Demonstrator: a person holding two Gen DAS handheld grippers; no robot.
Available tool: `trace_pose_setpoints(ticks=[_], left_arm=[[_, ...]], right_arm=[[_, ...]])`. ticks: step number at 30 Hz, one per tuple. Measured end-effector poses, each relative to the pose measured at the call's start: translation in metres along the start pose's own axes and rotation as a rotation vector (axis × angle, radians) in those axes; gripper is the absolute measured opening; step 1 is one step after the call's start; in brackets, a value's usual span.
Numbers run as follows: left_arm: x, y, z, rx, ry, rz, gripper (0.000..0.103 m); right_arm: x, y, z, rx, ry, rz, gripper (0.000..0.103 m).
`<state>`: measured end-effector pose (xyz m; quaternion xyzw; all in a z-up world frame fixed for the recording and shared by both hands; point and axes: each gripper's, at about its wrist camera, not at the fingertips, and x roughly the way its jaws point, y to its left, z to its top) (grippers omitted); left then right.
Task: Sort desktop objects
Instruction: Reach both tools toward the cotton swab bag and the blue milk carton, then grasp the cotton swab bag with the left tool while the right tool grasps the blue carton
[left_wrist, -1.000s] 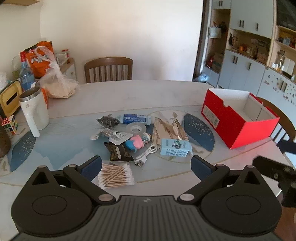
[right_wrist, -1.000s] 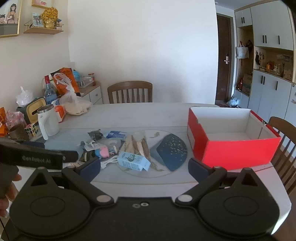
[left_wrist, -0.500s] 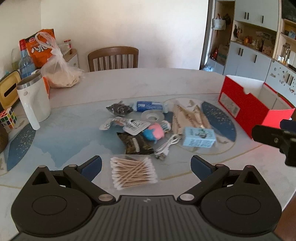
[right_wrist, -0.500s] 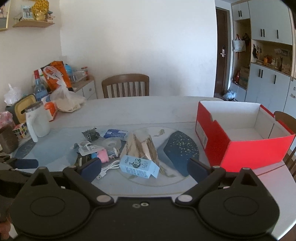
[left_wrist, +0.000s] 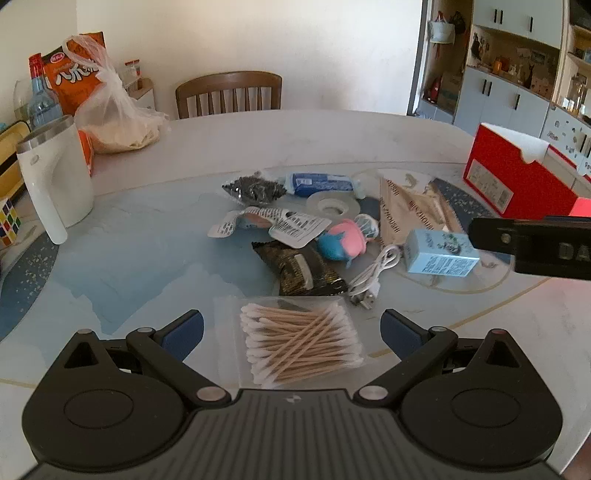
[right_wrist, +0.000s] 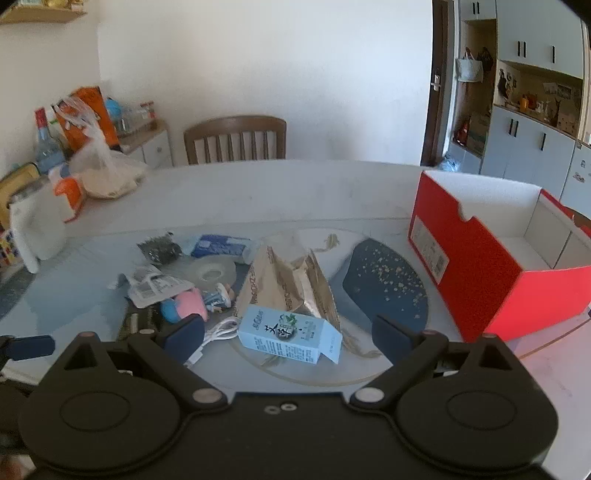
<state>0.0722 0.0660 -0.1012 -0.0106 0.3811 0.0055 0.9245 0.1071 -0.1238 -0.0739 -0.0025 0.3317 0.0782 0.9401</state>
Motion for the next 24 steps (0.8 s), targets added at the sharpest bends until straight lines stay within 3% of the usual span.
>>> trace_pose_setpoints(ticks=[12,19,24], left_arm=[[0.023,-0.001,-0.006,0.002,0.021,-0.004,0.102],[0.031,-0.001,-0.009,0.001,0.035,0.003,0.097],[0.034,-0.001,-0.009,0.002,0.039,-0.008,0.090]], right_arm=[[0.057,0.009,0.003,0.019,0.103,-0.039,0.098],[0.070,0.012,0.001,0.030,0.156,-0.066,0.083],[0.073,0.013,0.001,0.037,0.168,-0.075,0.080]])
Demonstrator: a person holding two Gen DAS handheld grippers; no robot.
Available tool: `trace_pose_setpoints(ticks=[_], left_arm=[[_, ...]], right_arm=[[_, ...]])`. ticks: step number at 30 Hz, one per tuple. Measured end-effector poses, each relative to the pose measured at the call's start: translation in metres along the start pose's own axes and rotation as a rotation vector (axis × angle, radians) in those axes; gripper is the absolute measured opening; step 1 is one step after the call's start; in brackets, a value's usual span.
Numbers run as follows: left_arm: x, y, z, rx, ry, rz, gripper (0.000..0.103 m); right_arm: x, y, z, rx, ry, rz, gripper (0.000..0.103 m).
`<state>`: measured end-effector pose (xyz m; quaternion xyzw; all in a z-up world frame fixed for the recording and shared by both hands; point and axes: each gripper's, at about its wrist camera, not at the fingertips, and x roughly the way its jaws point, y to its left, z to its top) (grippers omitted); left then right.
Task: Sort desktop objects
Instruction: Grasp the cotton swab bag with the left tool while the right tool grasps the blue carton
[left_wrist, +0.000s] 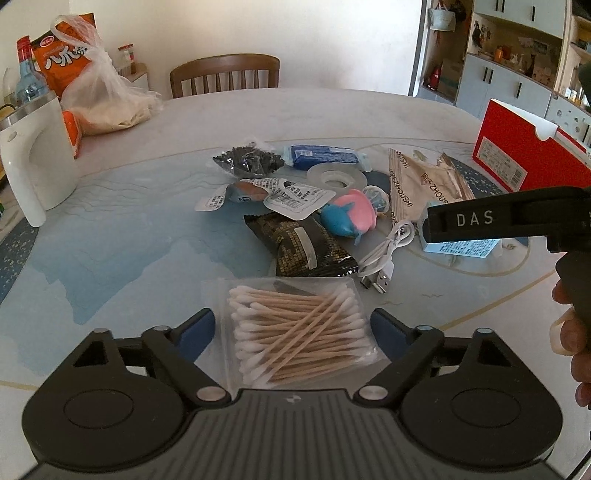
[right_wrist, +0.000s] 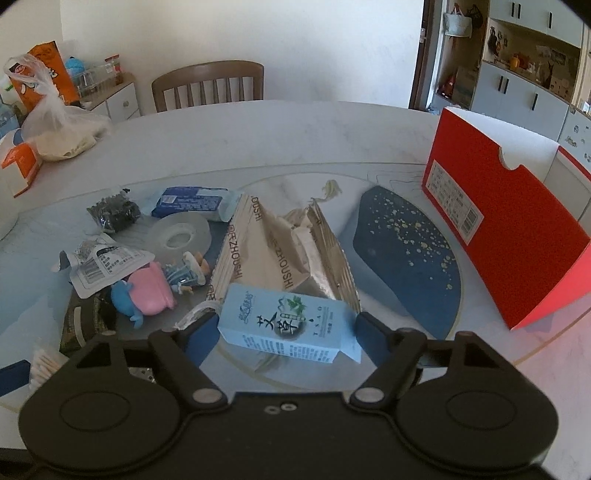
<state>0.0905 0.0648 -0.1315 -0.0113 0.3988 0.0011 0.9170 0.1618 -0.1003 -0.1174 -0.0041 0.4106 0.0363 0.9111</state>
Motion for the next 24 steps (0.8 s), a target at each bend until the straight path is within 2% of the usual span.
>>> trace_pose_setpoints(ticks=[15,24], left_arm=[[0.001,0.005,0.003,-0.010,0.000,-0.039,0.073],[-0.011,0.015,0.009,0.012,-0.007,-0.086,0.072]], right_arm=[[-0.001,0.000,0.001,0.010,0.004,-0.026,0.071],[-0.012,0.000,0.004,0.009,-0.006,-0.023,0.071]])
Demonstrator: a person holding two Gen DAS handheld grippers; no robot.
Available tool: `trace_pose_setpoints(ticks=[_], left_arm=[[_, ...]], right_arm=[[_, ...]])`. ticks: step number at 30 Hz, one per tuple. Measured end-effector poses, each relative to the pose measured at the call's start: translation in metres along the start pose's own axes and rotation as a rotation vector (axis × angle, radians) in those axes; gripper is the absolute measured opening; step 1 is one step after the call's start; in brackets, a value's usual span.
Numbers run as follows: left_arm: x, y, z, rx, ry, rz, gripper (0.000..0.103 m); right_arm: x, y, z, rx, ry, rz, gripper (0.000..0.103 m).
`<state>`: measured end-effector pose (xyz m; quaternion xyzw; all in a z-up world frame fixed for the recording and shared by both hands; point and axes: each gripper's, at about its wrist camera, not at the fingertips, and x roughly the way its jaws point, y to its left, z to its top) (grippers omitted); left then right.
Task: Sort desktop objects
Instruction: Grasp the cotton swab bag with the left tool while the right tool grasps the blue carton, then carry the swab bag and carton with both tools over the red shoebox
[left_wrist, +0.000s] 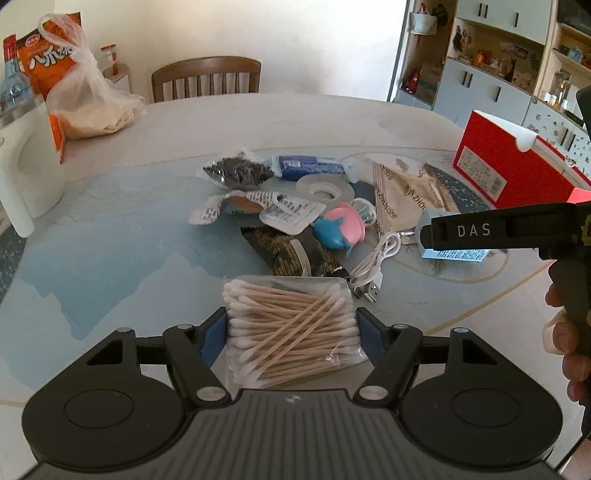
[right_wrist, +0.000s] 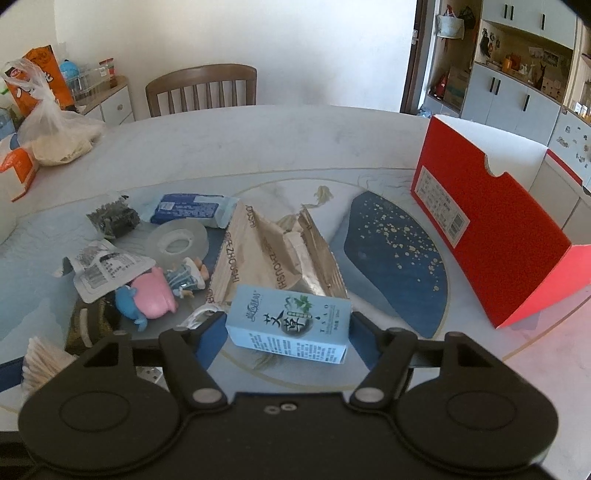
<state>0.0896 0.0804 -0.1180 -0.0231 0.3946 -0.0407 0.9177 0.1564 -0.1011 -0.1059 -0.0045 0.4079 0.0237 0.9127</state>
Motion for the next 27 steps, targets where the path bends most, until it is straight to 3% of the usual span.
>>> trace_pose_setpoints(ticks=[10,27], left_arm=[[-0.018,0.003,0.019,0.029,-0.009,-0.042,0.072],[-0.034,-0.026,0.060,0.066,-0.019,-0.080,0.072]], right_arm=[[-0.030,-0.002,0.008,0.024,-0.018,0.030,0.071],[-0.082,-0.031,0.023,0.028,-0.062,0.073,0.071]])
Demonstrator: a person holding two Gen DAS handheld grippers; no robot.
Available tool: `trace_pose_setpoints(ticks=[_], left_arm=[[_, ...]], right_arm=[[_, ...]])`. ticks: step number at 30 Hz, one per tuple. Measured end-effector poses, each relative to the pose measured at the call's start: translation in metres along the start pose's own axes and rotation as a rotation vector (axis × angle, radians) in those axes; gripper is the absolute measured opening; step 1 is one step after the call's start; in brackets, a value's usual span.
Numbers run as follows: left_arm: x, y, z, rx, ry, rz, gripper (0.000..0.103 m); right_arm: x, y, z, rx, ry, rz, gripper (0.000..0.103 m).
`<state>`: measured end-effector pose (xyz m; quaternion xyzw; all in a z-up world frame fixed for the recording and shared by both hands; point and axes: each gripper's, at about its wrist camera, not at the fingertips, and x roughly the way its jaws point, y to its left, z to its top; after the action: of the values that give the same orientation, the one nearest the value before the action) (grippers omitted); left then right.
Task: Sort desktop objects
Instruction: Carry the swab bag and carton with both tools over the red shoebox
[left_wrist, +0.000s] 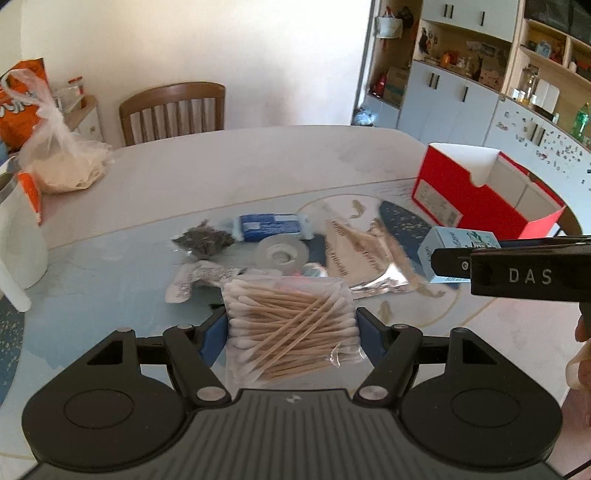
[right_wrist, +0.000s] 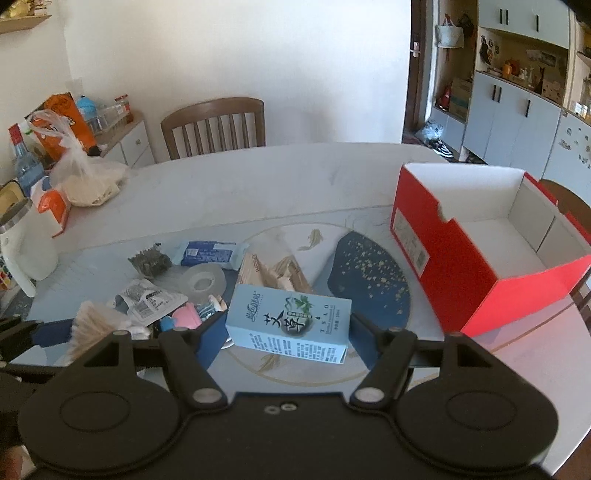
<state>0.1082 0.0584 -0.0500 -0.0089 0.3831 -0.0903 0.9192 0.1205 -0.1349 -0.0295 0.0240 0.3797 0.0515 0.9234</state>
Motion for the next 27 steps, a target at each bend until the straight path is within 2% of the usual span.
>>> trace_pose_setpoints(ticks=[12,27], left_arm=[[0.001,-0.054,0.037,0.016,-0.019,-0.059,0.072],[0.037,-0.147,0.097,0.077,-0.028,-0.133,0.072]], right_arm=[[-0.022,-0.058,0.016,-0.009,-0.038,0.012,0.071],[-0.021,-0.170,0.056,-0.032,-0.072,-0.010,0.071]])
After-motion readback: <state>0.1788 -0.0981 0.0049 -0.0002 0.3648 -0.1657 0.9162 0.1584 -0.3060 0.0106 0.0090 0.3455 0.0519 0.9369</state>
